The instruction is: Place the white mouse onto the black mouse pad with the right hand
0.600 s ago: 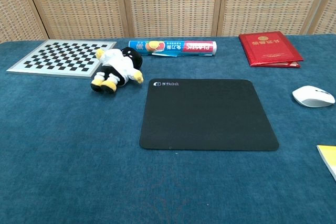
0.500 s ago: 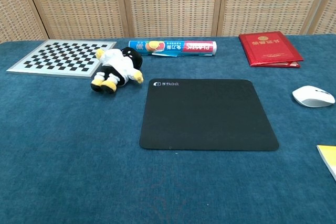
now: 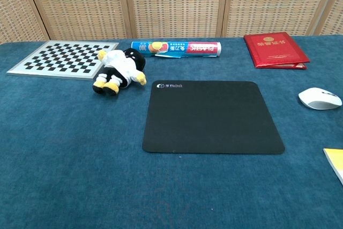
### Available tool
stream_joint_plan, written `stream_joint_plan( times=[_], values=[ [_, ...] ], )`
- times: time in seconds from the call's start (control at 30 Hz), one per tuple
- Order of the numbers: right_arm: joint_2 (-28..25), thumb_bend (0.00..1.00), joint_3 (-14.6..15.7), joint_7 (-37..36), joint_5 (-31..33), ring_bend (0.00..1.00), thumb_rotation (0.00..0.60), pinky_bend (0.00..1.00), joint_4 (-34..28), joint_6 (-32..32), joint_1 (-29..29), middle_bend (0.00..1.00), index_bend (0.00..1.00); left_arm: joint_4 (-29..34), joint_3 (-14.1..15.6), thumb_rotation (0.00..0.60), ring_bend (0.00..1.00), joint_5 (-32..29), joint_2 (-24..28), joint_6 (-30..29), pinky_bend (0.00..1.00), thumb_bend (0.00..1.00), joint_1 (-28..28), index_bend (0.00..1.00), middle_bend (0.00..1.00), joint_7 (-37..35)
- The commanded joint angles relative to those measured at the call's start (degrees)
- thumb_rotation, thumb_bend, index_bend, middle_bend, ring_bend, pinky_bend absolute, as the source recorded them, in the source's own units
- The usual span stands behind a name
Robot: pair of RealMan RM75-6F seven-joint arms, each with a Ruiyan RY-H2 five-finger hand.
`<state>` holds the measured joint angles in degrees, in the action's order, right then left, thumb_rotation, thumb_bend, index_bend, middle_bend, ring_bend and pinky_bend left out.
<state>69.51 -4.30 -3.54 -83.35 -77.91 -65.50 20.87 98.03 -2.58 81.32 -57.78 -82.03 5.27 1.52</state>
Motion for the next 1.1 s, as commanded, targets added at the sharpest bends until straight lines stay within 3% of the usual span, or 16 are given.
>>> stream_joint_plan(
  times=[0.03, 0.37, 0.5, 0.83, 1.0, 1.1],
  values=[
    [4.9, 0.0, -3.3, -2.8, 4.6, 0.0, 0.6, 0.0, 10.1, 14.1, 9.5, 0.04, 0.06, -0.2, -0.8, 0.6, 0.0, -2.1, -0.5, 1.1, 0.0, 0.0, 0.6, 0.0, 0.0, 1.2],
    [13.8, 0.0, -4.0, -3.6, 7.6, 0.0, 0.6, 0.07, 25.6, 25.4, 16.8, 0.11, 0.11, -1.4, -1.9, 0.6, 0.0, -6.2, -2.1, 3.7, 0.0, 0.0, 1.8, 0.0, 0.0, 4.0],
    [13.9, 0.03, -2.6, -4.6, 6.5, 0.02, 0.6, 0.11, 27.0, 28.7, 18.2, 0.13, 0.12, -2.3, -2.4, 0.6, 0.0, -8.2, -2.6, 5.1, 0.0, 0.0, 2.4, 0.0, 0.0, 4.3],
    [16.3, 0.05, -0.3, -7.1, 3.7, 0.03, 0.6, 0.12, 31.8, 29.9, 19.5, 0.15, 0.15, -2.9, -2.7, 0.6, 0.0, -9.9, -3.2, 6.8, 0.0, 0.0, 3.4, 0.0, 0.0, 5.4],
    [19.5, 0.09, 0.2, -9.0, 3.3, 0.09, 0.6, 0.18, 37.5, 31.8, 20.7, 0.21, 0.21, -2.9, -2.8, 0.6, 0.0, -10.2, -3.3, 6.6, 0.0, 0.0, 3.4, 0.0, 0.0, 5.5],
    [20.7, 0.19, 0.7, -10.3, 2.6, 0.18, 0.6, 0.26, 39.7, 31.9, 21.1, 0.3, 0.28, -3.0, -2.9, 0.6, 0.0, -10.4, -3.3, 6.6, 0.0, 0.0, 3.3, 0.0, 0.0, 5.4]
  ],
)
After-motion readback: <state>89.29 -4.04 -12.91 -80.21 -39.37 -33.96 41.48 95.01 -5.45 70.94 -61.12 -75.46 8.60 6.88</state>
